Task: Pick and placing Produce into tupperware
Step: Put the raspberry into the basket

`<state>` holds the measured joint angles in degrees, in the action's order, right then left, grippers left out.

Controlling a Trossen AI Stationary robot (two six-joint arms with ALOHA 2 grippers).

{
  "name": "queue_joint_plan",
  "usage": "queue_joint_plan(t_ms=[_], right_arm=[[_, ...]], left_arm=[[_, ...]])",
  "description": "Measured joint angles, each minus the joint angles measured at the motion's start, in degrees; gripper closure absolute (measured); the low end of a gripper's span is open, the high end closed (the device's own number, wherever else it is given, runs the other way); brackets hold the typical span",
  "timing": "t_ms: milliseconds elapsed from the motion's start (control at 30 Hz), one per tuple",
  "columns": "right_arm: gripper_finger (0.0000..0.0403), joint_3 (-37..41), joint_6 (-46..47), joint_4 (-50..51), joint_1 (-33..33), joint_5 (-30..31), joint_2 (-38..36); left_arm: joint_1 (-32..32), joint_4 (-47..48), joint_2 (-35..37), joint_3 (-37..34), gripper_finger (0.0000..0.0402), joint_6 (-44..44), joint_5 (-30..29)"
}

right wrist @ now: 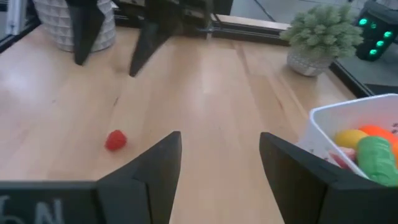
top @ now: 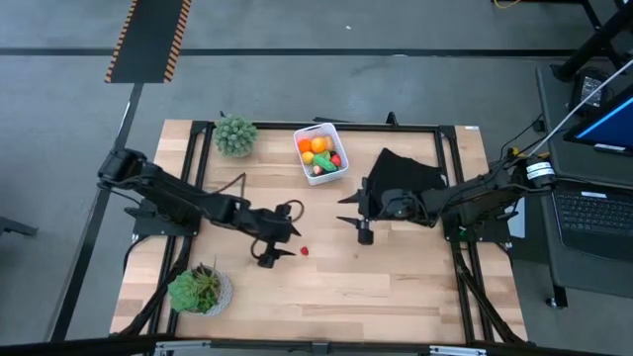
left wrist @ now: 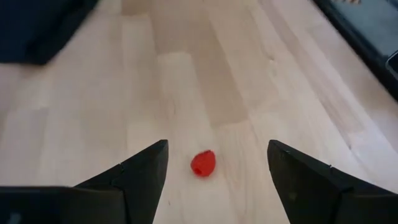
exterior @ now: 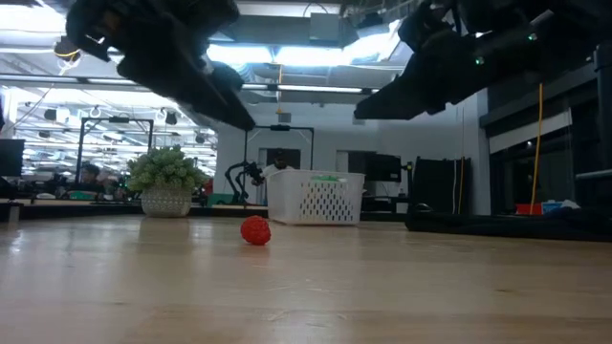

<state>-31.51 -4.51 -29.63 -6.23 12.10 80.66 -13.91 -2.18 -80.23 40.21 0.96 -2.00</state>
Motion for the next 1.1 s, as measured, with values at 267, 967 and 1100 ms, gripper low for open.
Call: queue_joint_plan(t_ms=[267,967,1100], right_arm=[[0.0185,0.00,-0.30,1.82,-2.86,-0.11,0.00],[0.0185,0.00,-0.33,1.65,-4.23,-0.11,0.02],[0.0185,0.00,-0.33,1.65,-4.23,-0.11,0.02]], left_arm=[[0.01,4.73,-7.85,6.27,0.0135,-0.04,0.00],[-0.04,3.58,-14.08,6.62,0.0135,3.20,-0.46],[0.25,3.58,-14.06,6.62,0.0135,2.98,-0.46]])
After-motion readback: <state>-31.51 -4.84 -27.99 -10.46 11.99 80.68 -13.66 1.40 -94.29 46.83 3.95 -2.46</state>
